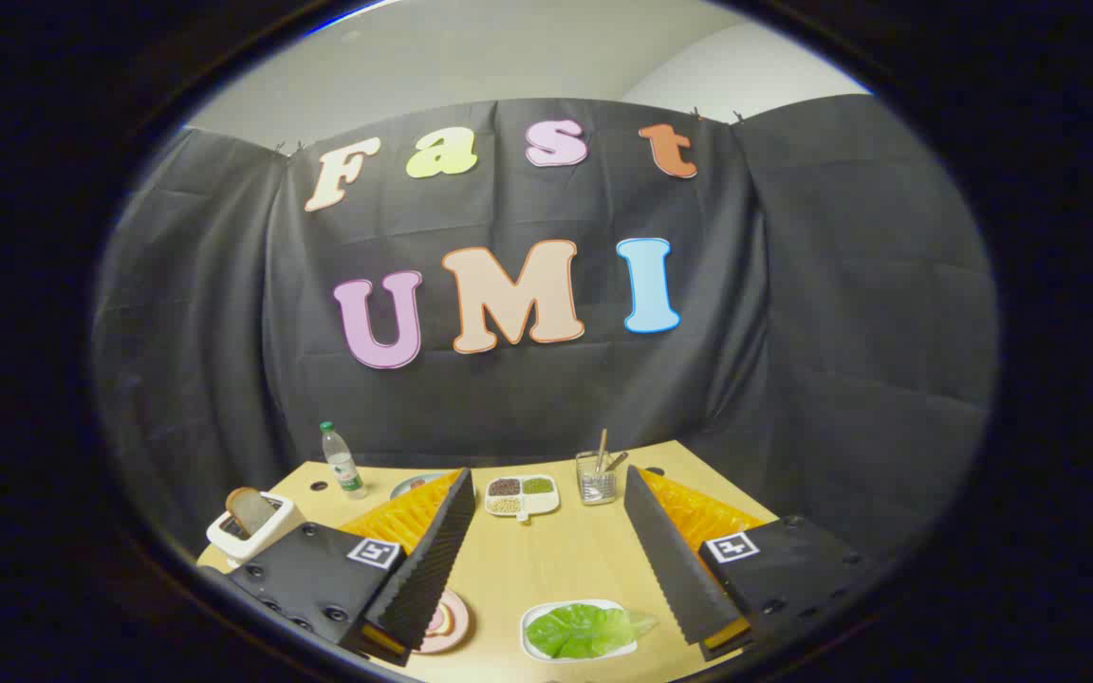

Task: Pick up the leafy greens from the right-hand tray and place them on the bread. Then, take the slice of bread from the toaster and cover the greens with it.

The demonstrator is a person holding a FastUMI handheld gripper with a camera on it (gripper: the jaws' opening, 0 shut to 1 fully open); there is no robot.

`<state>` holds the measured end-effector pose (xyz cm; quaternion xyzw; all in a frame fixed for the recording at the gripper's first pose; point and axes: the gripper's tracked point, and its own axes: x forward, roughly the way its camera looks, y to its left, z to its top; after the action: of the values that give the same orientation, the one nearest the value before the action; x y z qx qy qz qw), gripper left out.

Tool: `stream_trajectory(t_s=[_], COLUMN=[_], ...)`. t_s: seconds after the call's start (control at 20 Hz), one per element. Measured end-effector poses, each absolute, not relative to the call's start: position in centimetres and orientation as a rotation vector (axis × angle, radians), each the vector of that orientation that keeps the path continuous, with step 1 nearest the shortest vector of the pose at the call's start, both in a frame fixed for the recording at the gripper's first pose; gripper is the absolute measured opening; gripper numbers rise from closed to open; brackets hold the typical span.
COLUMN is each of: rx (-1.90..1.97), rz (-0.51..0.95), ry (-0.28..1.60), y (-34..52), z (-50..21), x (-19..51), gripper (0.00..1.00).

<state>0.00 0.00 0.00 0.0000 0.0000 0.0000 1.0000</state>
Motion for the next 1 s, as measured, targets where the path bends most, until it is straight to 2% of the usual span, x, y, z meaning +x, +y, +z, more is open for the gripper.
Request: stream_trajectory(t_s=[1.0], rx=[0.045], rz=[0.114], ry=[0.099], y=[-3.4], z=[-2.2], x=[1.7], gripper=[1.0])
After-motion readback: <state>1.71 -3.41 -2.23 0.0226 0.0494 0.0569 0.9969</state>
